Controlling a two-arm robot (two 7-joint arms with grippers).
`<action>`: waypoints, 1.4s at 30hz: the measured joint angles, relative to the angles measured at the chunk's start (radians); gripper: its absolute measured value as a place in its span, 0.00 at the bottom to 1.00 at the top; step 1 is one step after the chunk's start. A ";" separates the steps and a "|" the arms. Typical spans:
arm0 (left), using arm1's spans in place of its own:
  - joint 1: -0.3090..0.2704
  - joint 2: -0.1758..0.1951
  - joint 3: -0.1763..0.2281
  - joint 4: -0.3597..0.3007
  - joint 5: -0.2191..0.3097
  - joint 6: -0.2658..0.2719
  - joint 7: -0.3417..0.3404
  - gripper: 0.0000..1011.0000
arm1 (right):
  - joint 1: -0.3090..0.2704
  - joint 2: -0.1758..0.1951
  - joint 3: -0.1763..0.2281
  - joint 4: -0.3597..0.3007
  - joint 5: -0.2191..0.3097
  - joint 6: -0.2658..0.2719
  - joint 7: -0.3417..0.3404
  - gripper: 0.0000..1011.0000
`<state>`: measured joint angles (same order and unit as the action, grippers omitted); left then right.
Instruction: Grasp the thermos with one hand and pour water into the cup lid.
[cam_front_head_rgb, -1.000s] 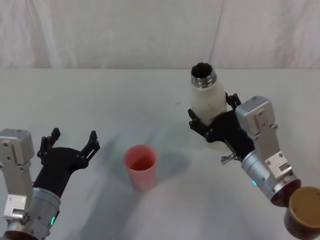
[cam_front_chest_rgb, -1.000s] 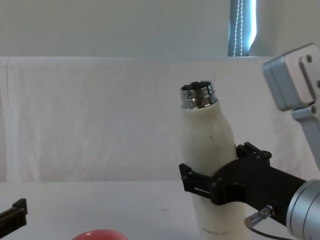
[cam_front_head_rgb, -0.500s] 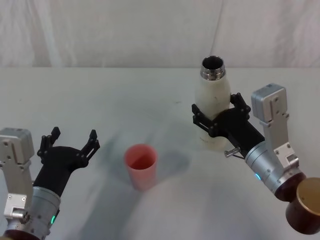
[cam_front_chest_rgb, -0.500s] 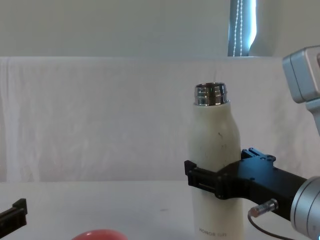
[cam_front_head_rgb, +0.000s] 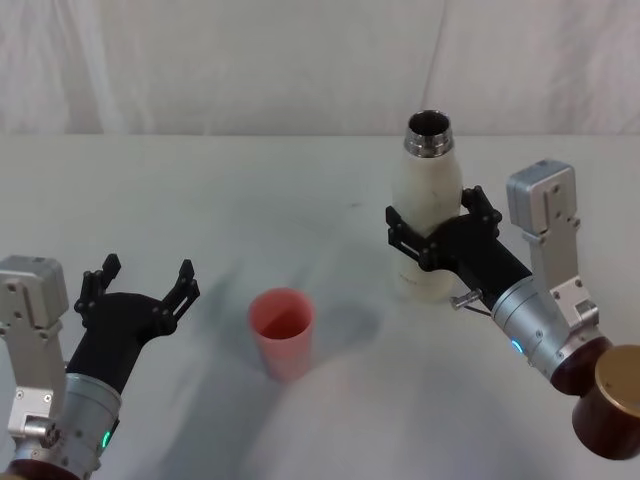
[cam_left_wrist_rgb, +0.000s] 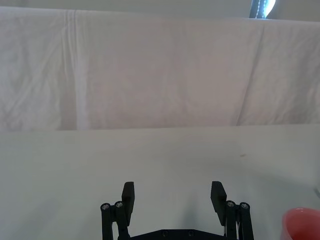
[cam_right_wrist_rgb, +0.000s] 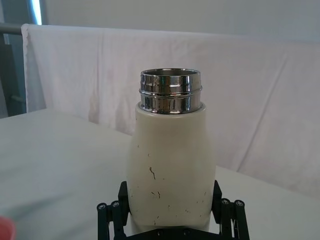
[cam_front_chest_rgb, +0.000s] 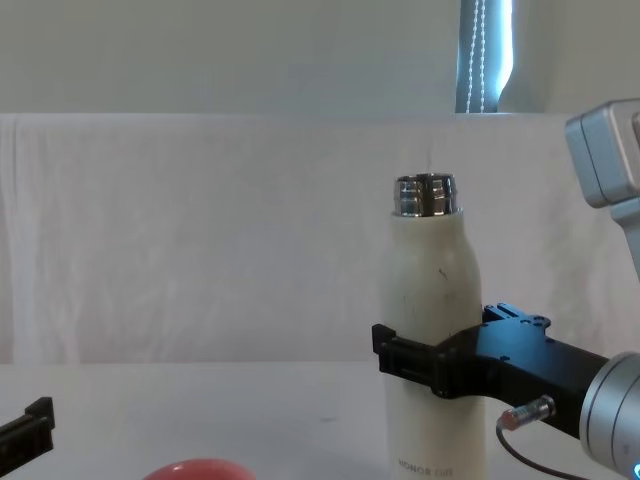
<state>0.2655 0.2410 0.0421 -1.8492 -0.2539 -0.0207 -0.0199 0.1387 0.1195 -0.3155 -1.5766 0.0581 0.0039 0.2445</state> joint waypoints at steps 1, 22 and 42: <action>0.000 0.000 0.000 0.000 0.000 0.000 0.000 0.99 | 0.002 0.000 0.001 0.003 0.004 0.001 0.000 0.94; 0.000 0.000 0.000 0.000 0.000 0.000 0.000 0.99 | 0.059 -0.002 -0.012 0.086 0.062 -0.036 0.015 0.94; 0.000 0.000 0.000 0.000 0.000 0.000 0.000 0.99 | 0.101 0.031 -0.028 0.149 0.119 -0.082 0.081 0.94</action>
<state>0.2655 0.2410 0.0421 -1.8492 -0.2538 -0.0207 -0.0199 0.2395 0.1500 -0.3435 -1.4276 0.1774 -0.0785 0.3252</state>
